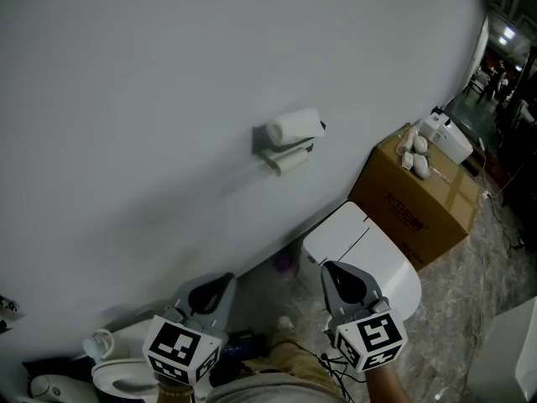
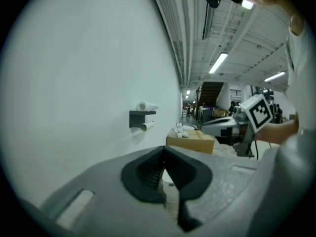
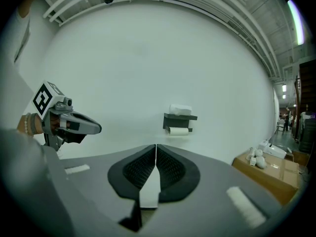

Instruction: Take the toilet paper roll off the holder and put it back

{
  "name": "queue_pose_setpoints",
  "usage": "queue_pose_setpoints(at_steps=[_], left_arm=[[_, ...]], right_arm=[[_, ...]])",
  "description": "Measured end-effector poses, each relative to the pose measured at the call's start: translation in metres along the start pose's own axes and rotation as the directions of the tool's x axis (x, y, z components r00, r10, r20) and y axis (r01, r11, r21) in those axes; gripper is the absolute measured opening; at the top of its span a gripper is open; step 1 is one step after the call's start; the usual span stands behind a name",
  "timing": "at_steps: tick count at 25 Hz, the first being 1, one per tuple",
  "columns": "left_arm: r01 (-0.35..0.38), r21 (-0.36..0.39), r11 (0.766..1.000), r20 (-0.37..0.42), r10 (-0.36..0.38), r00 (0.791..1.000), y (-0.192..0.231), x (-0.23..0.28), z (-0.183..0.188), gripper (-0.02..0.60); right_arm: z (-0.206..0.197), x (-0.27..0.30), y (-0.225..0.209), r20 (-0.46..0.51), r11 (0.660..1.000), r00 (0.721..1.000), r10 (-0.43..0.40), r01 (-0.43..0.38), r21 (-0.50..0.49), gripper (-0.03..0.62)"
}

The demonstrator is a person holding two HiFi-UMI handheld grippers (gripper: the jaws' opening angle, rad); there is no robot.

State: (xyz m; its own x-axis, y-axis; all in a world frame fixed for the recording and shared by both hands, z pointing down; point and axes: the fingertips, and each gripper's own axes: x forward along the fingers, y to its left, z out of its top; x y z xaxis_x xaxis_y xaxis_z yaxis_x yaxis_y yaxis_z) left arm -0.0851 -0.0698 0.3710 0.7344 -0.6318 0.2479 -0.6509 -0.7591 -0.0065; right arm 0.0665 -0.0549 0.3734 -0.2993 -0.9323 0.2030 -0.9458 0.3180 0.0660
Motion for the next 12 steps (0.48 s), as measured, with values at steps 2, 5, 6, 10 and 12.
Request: queue_pose_setpoints(at_steps=[2,5,6,10,12], left_arm=[[0.0,-0.001,1.0,-0.002,0.0,1.0,0.0002,0.0004,-0.0001,-0.008],[-0.001,-0.005,1.0,-0.004,0.001,1.0,0.0003,0.0009,-0.0017,-0.008],[0.0,-0.005,1.0,-0.004,0.0,1.0,0.0004,0.0011,-0.0021,-0.008],[0.001,-0.004,1.0,-0.002,-0.001,1.0,0.0014,0.0018,-0.002,-0.008],[0.0,-0.004,1.0,0.0,0.0,1.0,0.002,0.002,-0.0015,-0.008]], right_arm=[[0.0008,0.0005,-0.0001,-0.005,1.0,1.0,-0.001,0.001,0.001,0.008],[-0.0004,0.0015,0.001,-0.004,1.0,1.0,0.003,-0.003,-0.002,0.008],[-0.0008,0.0017,0.0012,-0.004,1.0,1.0,0.003,-0.003,-0.003,0.008],[-0.0005,0.0021,0.0003,-0.008,1.0,1.0,-0.004,0.004,-0.002,0.008],[0.0,0.0026,0.0,-0.006,1.0,1.0,-0.005,0.005,-0.003,0.008]])
